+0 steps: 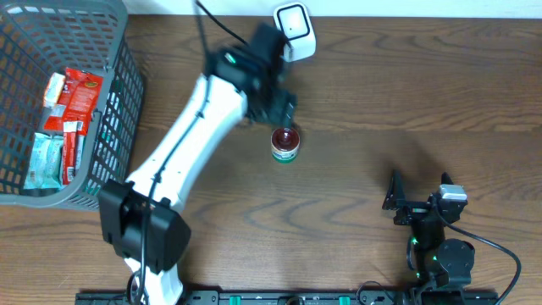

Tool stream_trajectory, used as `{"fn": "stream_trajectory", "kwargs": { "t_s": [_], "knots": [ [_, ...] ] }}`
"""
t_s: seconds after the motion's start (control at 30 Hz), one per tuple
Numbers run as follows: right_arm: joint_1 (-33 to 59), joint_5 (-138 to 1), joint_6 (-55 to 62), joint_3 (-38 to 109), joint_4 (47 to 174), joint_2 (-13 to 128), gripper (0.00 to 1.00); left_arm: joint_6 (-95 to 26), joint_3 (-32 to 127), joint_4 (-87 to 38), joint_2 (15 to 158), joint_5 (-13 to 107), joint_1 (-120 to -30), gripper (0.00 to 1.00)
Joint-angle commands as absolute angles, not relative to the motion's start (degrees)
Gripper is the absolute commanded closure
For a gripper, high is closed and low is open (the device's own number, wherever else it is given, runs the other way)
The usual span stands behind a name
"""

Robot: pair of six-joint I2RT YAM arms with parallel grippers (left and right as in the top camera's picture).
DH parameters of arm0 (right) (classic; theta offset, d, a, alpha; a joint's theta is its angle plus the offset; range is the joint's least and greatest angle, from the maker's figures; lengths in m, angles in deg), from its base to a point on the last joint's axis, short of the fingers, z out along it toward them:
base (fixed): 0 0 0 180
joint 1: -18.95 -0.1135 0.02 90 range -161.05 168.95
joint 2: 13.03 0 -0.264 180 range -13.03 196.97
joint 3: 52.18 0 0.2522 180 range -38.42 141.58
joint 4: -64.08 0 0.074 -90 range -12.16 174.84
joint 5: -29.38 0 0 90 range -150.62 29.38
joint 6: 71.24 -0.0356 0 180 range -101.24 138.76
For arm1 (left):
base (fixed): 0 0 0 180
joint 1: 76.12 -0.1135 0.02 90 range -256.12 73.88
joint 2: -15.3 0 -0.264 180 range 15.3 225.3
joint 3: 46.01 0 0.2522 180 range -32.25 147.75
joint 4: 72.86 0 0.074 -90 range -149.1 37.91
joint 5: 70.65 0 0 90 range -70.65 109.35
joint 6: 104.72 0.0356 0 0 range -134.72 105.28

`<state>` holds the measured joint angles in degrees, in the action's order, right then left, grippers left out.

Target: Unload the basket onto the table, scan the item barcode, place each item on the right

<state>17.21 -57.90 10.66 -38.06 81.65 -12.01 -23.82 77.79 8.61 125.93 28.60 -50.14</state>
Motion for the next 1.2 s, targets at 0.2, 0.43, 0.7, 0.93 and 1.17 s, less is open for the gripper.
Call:
{"fn": "stream_trajectory", "kwargs": {
  "t_s": [0.2,0.43,0.7,0.93,1.17],
  "knots": [
    [16.99,-57.94,10.88,-38.11,81.89,-12.17,0.01,-18.21,93.26,9.68,138.93,38.11,-52.92,0.1],
    [16.99,-57.94,10.88,-38.11,81.89,-12.17,0.01,-19.47,92.56,9.63,143.02,37.7,-49.99,0.21],
    [16.99,-57.94,10.88,-38.13,81.89,-12.17,0.01,-19.45,92.56,13.96,149.4,27.14,-45.03,0.19],
    [16.99,-57.94,10.88,-38.11,81.91,-12.17,0.01,-19.5,92.48,16.58,150.91,23.1,-42.84,0.19],
    [16.99,-57.94,10.88,-38.11,81.89,-12.17,0.01,-19.52,92.45,20.76,150.91,23.1,-42.17,0.23]
  ]
}}
